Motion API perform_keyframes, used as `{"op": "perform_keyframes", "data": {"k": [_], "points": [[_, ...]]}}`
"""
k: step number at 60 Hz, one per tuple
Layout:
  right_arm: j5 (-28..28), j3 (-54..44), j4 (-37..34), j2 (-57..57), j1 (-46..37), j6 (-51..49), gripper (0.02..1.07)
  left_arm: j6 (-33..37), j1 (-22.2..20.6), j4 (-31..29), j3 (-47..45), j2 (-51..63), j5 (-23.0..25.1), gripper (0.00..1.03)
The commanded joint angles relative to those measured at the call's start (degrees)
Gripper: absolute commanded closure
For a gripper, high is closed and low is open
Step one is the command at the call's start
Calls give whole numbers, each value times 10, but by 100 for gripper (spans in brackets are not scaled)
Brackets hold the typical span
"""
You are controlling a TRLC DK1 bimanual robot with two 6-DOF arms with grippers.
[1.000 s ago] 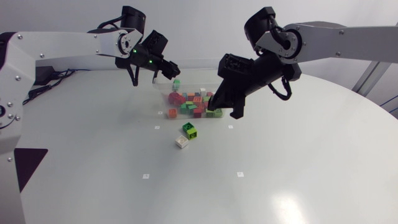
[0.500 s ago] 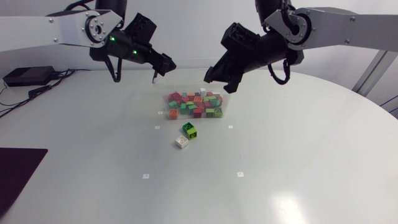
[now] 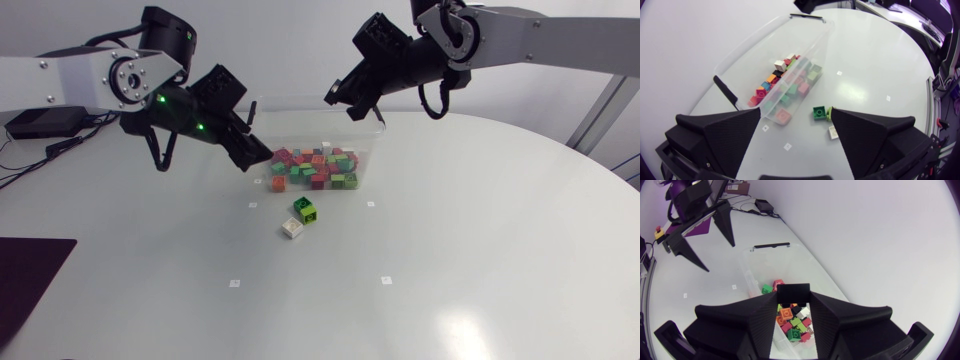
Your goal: Place the duplo bricks in the container
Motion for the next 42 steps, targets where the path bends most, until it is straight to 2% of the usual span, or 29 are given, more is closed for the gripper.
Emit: {"op": "perform_keyframes", "data": {"k": [1,19,30,34,42], "points": [[6,25,12,31,-3,22,96,25,-10,-4,-29,-12,5,5],[32,96,16,105,5,41,95,48,-39,-6,-74,4,3,5],[49,136,13,147,5,43,90,59,-58,-5,-98,39,-5,5],[55,152,11,160,5,44,77,59,-67,-5,-103,51,-15,5],[63,183,-5,174,5,52,22,55,-80,-4,-102,72,-29,5]]}}
